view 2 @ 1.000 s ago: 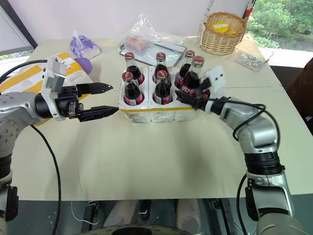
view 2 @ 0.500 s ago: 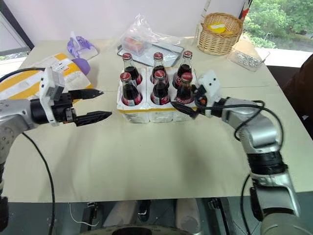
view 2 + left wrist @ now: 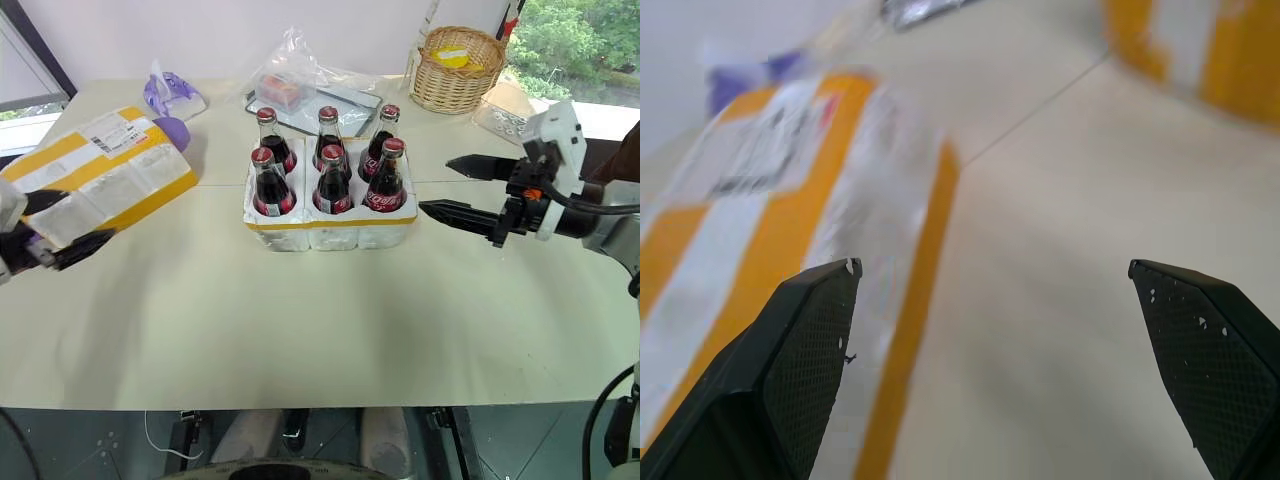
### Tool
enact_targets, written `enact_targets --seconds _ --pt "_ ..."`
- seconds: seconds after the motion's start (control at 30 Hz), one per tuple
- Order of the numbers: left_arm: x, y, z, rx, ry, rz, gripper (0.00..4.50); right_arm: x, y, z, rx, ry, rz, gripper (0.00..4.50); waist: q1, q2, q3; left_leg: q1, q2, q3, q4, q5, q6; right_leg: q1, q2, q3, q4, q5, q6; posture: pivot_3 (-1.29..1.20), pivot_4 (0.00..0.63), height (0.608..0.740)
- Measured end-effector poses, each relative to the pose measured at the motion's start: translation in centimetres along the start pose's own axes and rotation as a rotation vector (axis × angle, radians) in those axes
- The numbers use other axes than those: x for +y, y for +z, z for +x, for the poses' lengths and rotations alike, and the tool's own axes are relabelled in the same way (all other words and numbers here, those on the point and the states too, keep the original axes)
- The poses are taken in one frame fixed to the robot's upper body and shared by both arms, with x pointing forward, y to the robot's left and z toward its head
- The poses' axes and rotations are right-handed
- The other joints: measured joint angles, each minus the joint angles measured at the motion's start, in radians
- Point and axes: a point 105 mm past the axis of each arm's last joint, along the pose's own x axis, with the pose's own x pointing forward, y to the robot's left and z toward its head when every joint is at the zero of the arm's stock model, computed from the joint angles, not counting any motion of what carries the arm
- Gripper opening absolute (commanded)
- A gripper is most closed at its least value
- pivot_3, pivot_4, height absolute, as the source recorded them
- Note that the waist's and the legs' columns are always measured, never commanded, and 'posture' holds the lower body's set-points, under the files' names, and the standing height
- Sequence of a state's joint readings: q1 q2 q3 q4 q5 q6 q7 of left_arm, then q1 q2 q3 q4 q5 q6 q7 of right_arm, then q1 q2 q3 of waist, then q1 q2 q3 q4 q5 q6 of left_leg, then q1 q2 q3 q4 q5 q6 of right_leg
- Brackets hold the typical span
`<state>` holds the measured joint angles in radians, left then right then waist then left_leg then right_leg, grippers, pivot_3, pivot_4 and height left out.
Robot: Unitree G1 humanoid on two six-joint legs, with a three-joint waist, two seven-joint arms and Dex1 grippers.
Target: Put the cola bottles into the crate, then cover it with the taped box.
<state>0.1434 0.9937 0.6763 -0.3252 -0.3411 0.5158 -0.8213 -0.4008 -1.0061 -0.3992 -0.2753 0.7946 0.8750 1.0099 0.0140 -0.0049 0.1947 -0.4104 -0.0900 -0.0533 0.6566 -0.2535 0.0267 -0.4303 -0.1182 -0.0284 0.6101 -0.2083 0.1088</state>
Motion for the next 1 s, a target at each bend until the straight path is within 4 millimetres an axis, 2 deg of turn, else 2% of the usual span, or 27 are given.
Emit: enact_targets --seconds 0.2,0.33,0.4,0.53,0.63,0.8,1.0 --pt "4.2 -6.4 -1.2 0.333 0.271 0.255 4.5 2.1 1.9 -0.7 -0.075 0.128 0.019 4.48 0.002 0.0 0.0 0.0 0.001 0.0 -0.002 -0.001 -0.002 0.0 0.0 0.0 -0.001 -0.001 -0.001 0.0 0.15 0.74" --pt "5.4 -8.7 -0.8 0.447 0.344 0.384 4.5 2.8 2.1 -0.7 -0.073 0.163 0.04 4.48 0.002 0.0 0.0 0.0 0.0 0.0 -0.004 -0.002 -0.003 0.0 0.0 0.0 -0.005 0.0 -0.001 0.0 0.15 0.74" --pt "5.7 -9.1 0.0 0.457 0.354 0.444 4.5 3.1 2.4 -0.7 -0.071 0.176 0.032 4.48 0.002 0.0 0.0 0.0 0.0 0.0 -0.006 -0.002 -0.003 0.0 0.0 0.0 -0.006 0.0 0.0 0.0 0.15 0.74" --pt "6.4 -9.2 2.8 0.422 0.387 0.523 4.5 3.5 3.1 -0.4 -0.079 0.157 -0.031 4.48 0.002 0.0 0.0 0.0 0.0 0.0 -0.007 -0.001 -0.003 -0.002 0.0 -0.001 -0.005 0.002 0.003 0.0 0.15 0.74" --pt "6.6 -9.8 3.9 0.428 0.392 0.537 4.5 3.9 3.4 -0.4 -0.078 0.17 -0.042 4.48 -0.003 0.0 0.0 -0.001 0.0 0.002 -0.007 -0.001 -0.001 -0.003 0.0 0.0 -0.005 0.002 0.003 0.0 0.15 0.74" --pt "6.8 -11.2 4.8 0.466 0.388 0.537 4.5 4.0 4.6 -1.1 -0.086 0.152 -0.071 4.48 0.0 -0.001 -0.001 -0.001 0.0 0.002 -0.008 -0.001 -0.001 -0.004 0.0 0.0 -0.003 0.002 0.003 0.0 0.15 0.74" --pt "6.9 -11.4 5.6 0.478 0.381 0.552 4.5 4.0 5.0 -1.4 -0.09 0.125 -0.081 4.48 0.001 -0.001 -0.001 -0.001 0.0 0.002 -0.005 -0.001 -0.002 -0.004 -0.001 0.0 -0.001 0.002 0.003 0.0 0.15 0.74"
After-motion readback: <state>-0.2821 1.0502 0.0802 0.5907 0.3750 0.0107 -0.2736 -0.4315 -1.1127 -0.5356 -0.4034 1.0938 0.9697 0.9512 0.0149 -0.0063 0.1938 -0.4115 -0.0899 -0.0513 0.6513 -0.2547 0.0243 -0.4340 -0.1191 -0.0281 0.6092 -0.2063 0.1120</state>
